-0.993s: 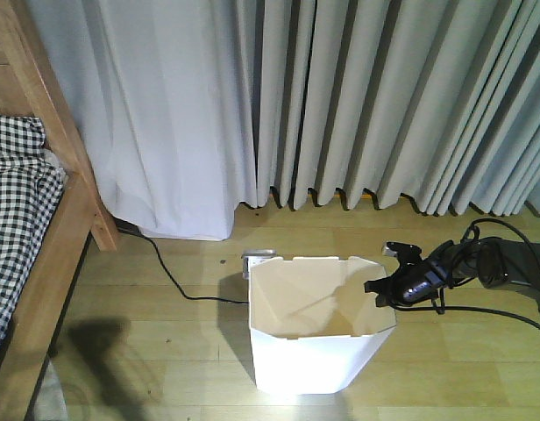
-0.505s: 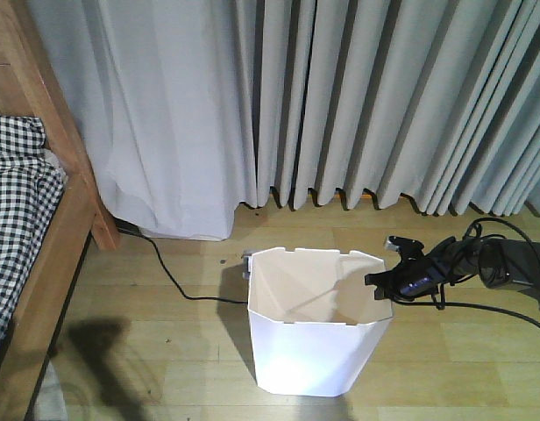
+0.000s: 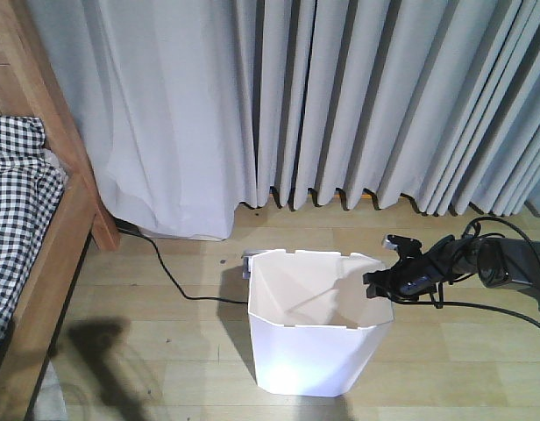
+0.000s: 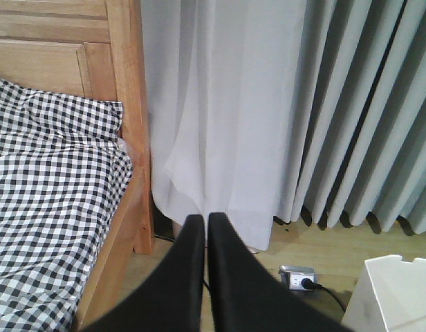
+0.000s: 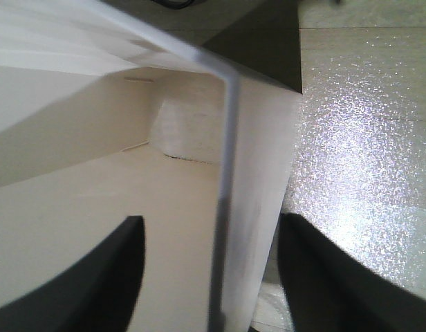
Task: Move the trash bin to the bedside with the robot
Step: 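Set the bin down beside the bed and open the right gripper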
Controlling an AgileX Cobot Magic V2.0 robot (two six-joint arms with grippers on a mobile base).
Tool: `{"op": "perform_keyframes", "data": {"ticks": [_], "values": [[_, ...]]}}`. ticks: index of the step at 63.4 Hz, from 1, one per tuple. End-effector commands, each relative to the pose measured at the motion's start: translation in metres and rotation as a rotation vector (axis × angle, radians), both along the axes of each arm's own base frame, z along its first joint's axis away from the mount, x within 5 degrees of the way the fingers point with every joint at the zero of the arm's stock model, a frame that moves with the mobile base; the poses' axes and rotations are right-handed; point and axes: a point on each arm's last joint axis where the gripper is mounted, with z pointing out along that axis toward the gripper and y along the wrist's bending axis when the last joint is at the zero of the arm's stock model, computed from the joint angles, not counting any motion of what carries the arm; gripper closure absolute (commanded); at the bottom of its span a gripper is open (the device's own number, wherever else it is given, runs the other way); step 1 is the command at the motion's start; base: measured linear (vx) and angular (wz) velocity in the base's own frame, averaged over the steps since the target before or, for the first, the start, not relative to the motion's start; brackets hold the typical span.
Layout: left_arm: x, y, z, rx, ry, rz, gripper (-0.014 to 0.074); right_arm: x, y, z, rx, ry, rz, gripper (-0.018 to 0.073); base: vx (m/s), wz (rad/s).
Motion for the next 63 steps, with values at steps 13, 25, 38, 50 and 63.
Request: {"op": "perform_keyframes", "data": {"ticks": [13,25,38,50,63], "values": [[0.001,0.0,0.005,0.004,-0.077,-0.004,0.0603,0.027,-0.007,0.035,-0.028,-0.079,0.027,-0.0039,0.0,0.0],[0.001,0.0,0.005,0.004,-0.077,-0.004,0.0603,0.027,-0.008,0.035,-0.034,-0.085,0.024,-0.0022,0.0,0.0],[0.001,0.0,0.005,0.004,-0.077,-0.004,0.0603,0.028,-0.007,0.042,0.003,-0.057,0.032,-0.0003,0.0,0.0],[0.001,0.0,0.005,0.004,-0.077,-0.004,0.0603,0.028,-0.011,0.06,0.012,-0.043,0.045,0.0004,0.0,0.0],[0.001,0.0,0.005,0.004,-0.077,-0.004,0.0603,0.009,-0.021,0.089,-0.112,-0.075,-0.03,0.0004,0.0,0.0]]}}
